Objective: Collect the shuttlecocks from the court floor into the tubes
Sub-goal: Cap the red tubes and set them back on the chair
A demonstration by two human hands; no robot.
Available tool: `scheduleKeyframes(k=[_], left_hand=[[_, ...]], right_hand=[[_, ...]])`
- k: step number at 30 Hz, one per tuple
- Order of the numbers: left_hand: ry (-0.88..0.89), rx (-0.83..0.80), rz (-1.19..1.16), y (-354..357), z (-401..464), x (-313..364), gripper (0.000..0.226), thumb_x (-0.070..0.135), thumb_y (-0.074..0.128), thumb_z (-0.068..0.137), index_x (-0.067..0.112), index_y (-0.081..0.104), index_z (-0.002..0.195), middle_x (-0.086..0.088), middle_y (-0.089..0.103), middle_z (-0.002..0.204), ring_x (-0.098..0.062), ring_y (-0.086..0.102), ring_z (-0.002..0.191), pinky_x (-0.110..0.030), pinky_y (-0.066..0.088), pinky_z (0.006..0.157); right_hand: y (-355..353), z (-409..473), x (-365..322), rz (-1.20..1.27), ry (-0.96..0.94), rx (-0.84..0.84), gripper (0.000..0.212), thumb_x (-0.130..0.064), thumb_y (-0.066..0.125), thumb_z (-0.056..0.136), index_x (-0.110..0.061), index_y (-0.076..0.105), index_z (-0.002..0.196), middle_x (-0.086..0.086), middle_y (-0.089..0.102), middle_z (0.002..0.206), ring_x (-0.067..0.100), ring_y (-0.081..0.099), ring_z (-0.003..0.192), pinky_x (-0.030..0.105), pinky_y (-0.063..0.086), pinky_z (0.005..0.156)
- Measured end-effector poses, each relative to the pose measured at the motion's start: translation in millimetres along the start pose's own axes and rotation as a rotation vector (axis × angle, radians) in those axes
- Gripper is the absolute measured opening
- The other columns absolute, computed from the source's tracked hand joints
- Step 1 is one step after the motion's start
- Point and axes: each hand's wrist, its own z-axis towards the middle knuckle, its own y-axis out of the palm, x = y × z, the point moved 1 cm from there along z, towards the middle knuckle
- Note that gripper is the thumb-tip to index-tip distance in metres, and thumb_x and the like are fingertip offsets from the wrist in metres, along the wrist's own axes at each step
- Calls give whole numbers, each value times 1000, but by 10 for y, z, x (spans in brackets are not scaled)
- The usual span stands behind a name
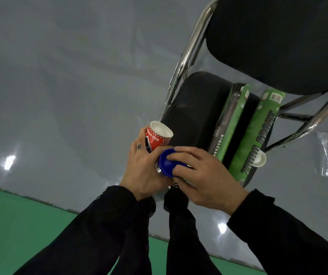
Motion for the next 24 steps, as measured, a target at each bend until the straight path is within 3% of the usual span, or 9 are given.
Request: scheduleKeyframes(k=[4,9,14,19,24], left_hand=[[-14,-23,100,47,74,18,79,76,58,61,51,41,133,-8,5,168,-39,23,146,-60,33,117],[31,23,146,133,317,69,75,60,83,66,47,52,133,-11,5,168,-40,22,146,-61,31,117],[41,29,158,215,707,129,77,58,85,69,42,54,138,-13,2,169,-42,16,149,-62,27,119],[31,98,103,415,977,73,77,60,84,69,40,54,138,-14,4,168,-43,18,148,-62,32,117],[41,120,67,538,1076,-30,82,65,83,67,41,53,139,-15,4,168,-46,17,149,-65,33,115]], right_hand=[[73,-41,-50,-129,116,-36,25,-28,60,96,-18,66,117,5,66,133,29,54,132,47,47,109],[147,12,31,-205,255,-32,28,-21,58,95,-13,64,122,8,63,138,33,54,133,48,42,113],[202,24,343,-106,336,31,17,-20,55,99,-15,62,114,7,59,145,32,42,145,44,50,108],[245,162,708,-51,343,82,10,-18,60,97,-12,68,98,8,64,139,31,47,142,46,56,101],[260,183,865,-100,283,39,6,-15,65,95,-10,67,98,11,63,141,31,47,142,36,40,114]])
